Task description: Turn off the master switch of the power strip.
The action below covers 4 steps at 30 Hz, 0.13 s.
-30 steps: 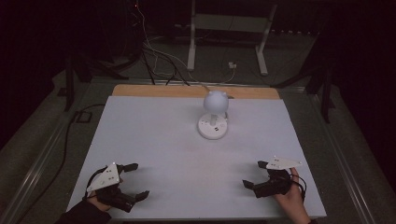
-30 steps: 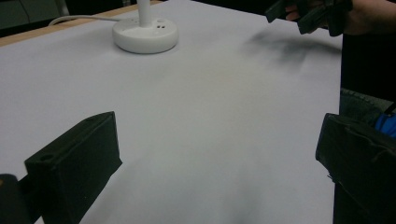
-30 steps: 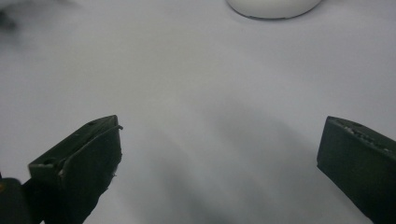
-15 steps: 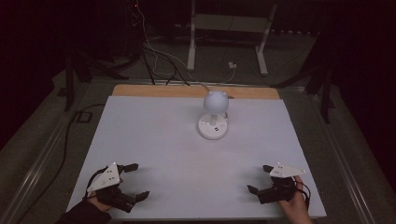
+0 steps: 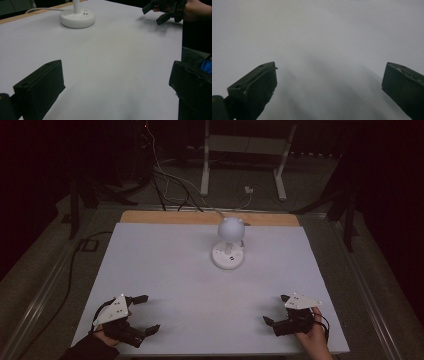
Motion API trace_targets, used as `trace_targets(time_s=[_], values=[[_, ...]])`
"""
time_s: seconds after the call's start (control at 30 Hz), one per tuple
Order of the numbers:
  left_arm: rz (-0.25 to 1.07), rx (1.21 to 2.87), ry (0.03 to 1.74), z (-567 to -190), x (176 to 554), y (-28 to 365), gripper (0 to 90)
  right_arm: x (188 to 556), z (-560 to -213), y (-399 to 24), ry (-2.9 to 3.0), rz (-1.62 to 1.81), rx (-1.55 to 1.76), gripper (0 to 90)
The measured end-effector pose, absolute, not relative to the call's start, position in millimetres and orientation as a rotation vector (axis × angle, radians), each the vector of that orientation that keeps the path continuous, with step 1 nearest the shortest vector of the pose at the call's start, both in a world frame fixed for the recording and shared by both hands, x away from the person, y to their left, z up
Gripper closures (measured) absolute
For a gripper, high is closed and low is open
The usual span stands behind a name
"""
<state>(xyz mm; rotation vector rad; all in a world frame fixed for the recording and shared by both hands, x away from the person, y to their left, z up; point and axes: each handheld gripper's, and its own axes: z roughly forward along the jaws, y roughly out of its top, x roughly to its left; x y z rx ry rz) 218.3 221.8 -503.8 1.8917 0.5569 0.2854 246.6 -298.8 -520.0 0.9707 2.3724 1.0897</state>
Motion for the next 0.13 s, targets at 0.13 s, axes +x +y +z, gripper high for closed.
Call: trace_targets(time_s=[0.13], values=[[0.286, 1.889, 0.558, -503.8, 218.6, 221.5, 0.3, 245.4, -518.5, -298.9, 2.359, 1.096, 0.961, 0.0]])
